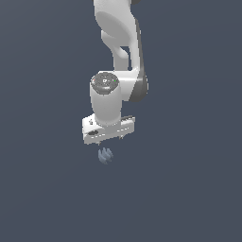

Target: Pick up the object and move it to a goal position.

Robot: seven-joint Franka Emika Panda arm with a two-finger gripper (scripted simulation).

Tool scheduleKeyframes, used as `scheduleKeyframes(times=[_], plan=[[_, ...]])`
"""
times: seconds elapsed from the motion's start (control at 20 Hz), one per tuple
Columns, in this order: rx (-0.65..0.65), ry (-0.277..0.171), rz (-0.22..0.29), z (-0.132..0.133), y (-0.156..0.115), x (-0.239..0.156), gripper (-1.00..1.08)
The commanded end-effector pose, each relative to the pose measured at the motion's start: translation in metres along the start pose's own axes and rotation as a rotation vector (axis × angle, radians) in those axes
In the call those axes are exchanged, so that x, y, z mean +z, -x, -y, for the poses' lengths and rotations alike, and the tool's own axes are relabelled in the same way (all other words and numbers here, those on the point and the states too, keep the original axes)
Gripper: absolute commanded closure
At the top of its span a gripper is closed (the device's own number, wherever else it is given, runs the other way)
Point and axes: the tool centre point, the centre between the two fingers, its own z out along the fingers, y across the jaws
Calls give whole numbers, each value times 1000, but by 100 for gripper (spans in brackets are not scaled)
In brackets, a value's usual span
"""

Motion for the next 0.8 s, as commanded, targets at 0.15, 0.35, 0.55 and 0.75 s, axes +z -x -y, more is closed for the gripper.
scheduleKeyframes(times=[0.15,0.35,0.55,0.75], plan=[[-127,-7,-2,-15,-8,22,-92],[-199,-12,-4,-24,-12,35,-92],[-251,-16,-7,-30,-15,44,-92],[-284,-19,-9,-34,-16,51,-92]])
